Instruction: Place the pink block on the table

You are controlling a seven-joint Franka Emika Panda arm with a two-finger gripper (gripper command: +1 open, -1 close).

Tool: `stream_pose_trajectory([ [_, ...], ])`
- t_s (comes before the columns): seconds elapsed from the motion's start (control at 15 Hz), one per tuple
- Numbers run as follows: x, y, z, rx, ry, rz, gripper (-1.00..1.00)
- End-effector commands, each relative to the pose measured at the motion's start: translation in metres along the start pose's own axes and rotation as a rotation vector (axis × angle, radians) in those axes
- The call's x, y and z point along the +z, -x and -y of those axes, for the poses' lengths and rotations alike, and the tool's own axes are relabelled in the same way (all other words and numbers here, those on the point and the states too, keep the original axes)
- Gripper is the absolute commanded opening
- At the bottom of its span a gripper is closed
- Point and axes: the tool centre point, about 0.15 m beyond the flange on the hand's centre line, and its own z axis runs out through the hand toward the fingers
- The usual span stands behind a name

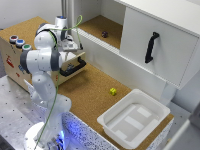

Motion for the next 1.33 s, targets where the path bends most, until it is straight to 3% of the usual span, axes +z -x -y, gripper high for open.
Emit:
stream_pose_trajectory([
  [0.0,0.008,0.020,0.009,0.011,0.031,-0.117,1.00],
  [0.27,0.011,0.027,0.012,-0.032,-0.004,-0.131,1.00],
  [0.33,0.010,0.028,0.011,-0.052,-0.009,-0.143,-1.00],
  [0.53,0.007,0.026,0.010,-0.124,-0.018,-0.162,-1.00],
  [1.0,0.001,0.030,-0.001,-0.166,-0.005,-0.140,-1.00],
  [1.27,-0.057,0.033,-0.019,-0.062,0.036,-0.194,-1.00],
])
